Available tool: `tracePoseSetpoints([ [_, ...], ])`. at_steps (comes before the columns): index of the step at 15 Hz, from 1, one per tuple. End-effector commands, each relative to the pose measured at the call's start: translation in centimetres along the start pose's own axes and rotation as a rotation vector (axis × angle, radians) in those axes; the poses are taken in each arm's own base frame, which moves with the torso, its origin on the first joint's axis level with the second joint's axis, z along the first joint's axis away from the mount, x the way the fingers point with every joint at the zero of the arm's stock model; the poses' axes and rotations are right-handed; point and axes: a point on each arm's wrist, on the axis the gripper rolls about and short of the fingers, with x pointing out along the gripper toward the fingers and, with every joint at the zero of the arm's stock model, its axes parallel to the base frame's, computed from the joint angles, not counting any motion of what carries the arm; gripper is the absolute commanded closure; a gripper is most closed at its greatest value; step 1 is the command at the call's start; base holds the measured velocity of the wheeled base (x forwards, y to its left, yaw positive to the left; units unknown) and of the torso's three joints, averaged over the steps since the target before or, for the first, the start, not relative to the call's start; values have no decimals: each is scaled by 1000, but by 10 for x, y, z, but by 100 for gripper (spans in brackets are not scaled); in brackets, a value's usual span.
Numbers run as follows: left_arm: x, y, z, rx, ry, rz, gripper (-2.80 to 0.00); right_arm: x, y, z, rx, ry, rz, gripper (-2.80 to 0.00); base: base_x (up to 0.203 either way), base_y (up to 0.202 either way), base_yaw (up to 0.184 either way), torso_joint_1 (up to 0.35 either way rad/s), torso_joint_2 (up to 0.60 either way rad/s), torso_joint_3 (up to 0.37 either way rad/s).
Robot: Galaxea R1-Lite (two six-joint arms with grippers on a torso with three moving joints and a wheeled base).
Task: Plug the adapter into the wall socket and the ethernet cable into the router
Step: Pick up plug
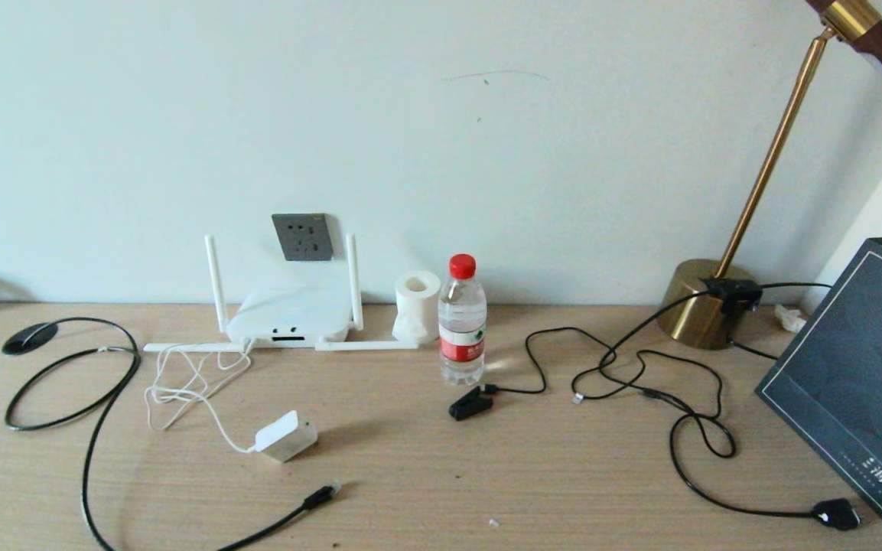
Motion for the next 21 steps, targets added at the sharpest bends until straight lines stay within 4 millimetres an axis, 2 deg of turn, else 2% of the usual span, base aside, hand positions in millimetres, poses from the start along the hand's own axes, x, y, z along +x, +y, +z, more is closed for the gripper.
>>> tracePoseSetpoints([
  [1, 0, 0, 3, 24, -16, -5, 0, 0, 0, 0, 1, 0, 0, 0, 0, 0, 0, 0, 0, 0],
  [2, -2, 1, 10, 35, -49, -15, 0, 0, 0, 0, 0, 0, 0, 0, 0, 0, 0, 0, 0, 0],
  [4, -13, 4, 53, 59, -165, -91, 0, 0, 0, 0, 1, 0, 1, 0, 0, 0, 0, 0, 0, 0],
  [5, -11, 5, 69, 75, -155, -148, 0, 0, 0, 0, 1, 0, 0, 0, 0, 0, 0, 0, 0, 0],
  [7, 8, 8, 101, 99, -54, -315, 0, 0, 0, 0, 1, 0, 0, 0, 0, 0, 0, 0, 0, 0],
  [9, 34, 6, 119, 105, 92, -523, 0, 0, 0, 0, 1, 0, 0, 0, 0, 0, 0, 0, 0, 0],
  [12, 77, -8, 127, 153, 308, -759, 0, 0, 0, 0, 1, 0, 0, 0, 0, 0, 0, 0, 0, 0],
  [16, 140, -28, 122, 424, 475, -856, 0, 0, 0, 0, 1, 0, 0, 0, 0, 0, 0, 0, 0, 0],
  [18, 160, -33, 116, 544, 527, -855, 0, 0, 0, 0, 1, 0, 0, 0, 0, 0, 0, 0, 0, 0],
  [21, 176, -35, 108, 591, 591, -829, 0, 0, 0, 0, 1, 0, 0, 0, 0, 0, 0, 0, 0, 0],
])
